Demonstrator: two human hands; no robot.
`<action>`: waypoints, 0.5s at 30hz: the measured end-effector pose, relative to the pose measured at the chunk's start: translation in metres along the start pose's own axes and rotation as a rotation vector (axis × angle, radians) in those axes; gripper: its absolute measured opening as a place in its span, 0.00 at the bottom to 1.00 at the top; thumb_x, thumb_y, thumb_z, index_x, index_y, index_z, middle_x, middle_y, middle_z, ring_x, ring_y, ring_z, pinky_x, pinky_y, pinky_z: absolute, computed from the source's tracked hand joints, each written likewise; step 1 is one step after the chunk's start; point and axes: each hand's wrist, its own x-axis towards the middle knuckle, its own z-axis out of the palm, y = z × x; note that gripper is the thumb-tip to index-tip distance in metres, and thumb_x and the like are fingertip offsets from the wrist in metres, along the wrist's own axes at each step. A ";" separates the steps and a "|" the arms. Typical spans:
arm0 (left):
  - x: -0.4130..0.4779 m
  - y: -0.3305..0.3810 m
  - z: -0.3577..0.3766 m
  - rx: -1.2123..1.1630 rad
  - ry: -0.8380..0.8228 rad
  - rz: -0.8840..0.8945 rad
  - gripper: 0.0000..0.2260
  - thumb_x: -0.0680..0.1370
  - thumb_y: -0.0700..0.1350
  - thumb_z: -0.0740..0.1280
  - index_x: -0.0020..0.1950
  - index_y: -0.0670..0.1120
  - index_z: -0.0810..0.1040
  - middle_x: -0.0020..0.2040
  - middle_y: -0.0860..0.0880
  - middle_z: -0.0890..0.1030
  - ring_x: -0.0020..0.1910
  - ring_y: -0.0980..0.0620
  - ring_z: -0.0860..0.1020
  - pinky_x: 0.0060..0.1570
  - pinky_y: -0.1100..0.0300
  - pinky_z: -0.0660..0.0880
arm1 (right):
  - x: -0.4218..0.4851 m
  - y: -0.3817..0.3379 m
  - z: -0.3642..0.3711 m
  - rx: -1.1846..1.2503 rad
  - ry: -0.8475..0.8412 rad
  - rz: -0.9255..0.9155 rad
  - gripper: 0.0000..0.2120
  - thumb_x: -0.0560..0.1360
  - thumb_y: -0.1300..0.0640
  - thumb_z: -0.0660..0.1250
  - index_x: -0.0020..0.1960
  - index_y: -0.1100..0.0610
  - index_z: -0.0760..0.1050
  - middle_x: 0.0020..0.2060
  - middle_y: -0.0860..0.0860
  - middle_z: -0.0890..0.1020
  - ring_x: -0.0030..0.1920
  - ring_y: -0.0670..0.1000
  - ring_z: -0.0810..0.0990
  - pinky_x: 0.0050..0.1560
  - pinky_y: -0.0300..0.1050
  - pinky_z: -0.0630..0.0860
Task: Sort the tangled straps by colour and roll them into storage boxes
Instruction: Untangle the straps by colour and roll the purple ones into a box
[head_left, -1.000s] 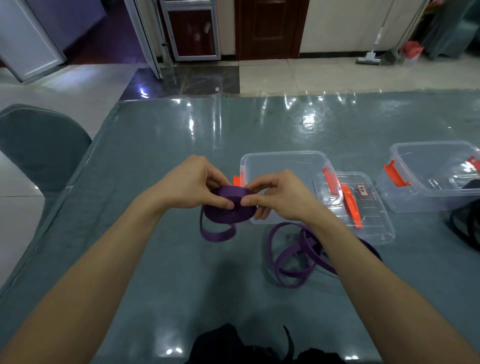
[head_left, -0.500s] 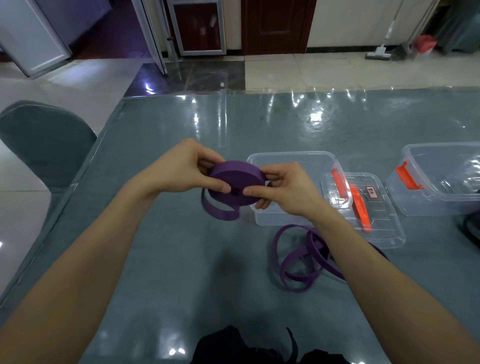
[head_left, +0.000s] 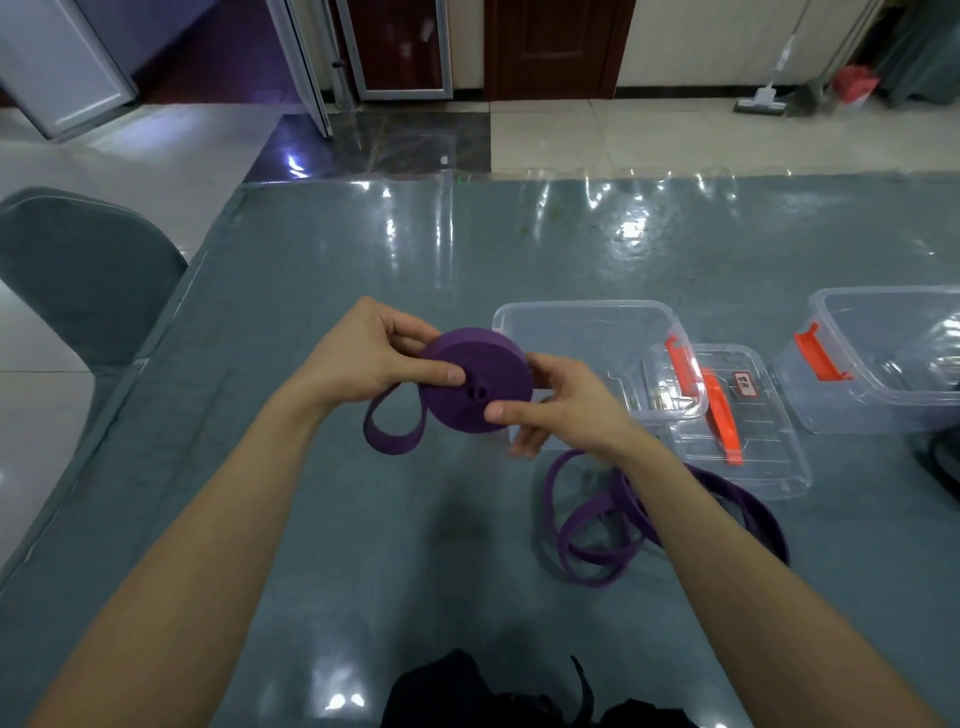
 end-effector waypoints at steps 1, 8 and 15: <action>0.001 0.004 -0.001 0.105 -0.048 -0.016 0.16 0.65 0.51 0.87 0.51 0.52 0.92 0.45 0.48 0.91 0.46 0.49 0.90 0.53 0.56 0.86 | 0.002 -0.005 -0.003 -0.162 0.002 0.022 0.36 0.62 0.42 0.88 0.66 0.46 0.81 0.58 0.47 0.87 0.33 0.63 0.88 0.31 0.49 0.83; 0.013 0.036 0.004 0.584 -0.194 0.049 0.13 0.68 0.53 0.86 0.50 0.55 0.91 0.40 0.59 0.89 0.42 0.60 0.88 0.50 0.50 0.86 | 0.018 -0.025 0.006 -0.464 -0.048 -0.123 0.15 0.70 0.47 0.85 0.52 0.50 0.86 0.43 0.48 0.89 0.29 0.55 0.87 0.33 0.52 0.85; 0.004 0.016 0.007 0.061 0.079 0.148 0.13 0.79 0.53 0.77 0.55 0.50 0.78 0.42 0.43 0.89 0.35 0.48 0.81 0.37 0.55 0.76 | 0.014 -0.018 -0.003 0.047 0.111 -0.156 0.18 0.67 0.48 0.86 0.55 0.52 0.89 0.41 0.60 0.89 0.30 0.61 0.86 0.32 0.48 0.83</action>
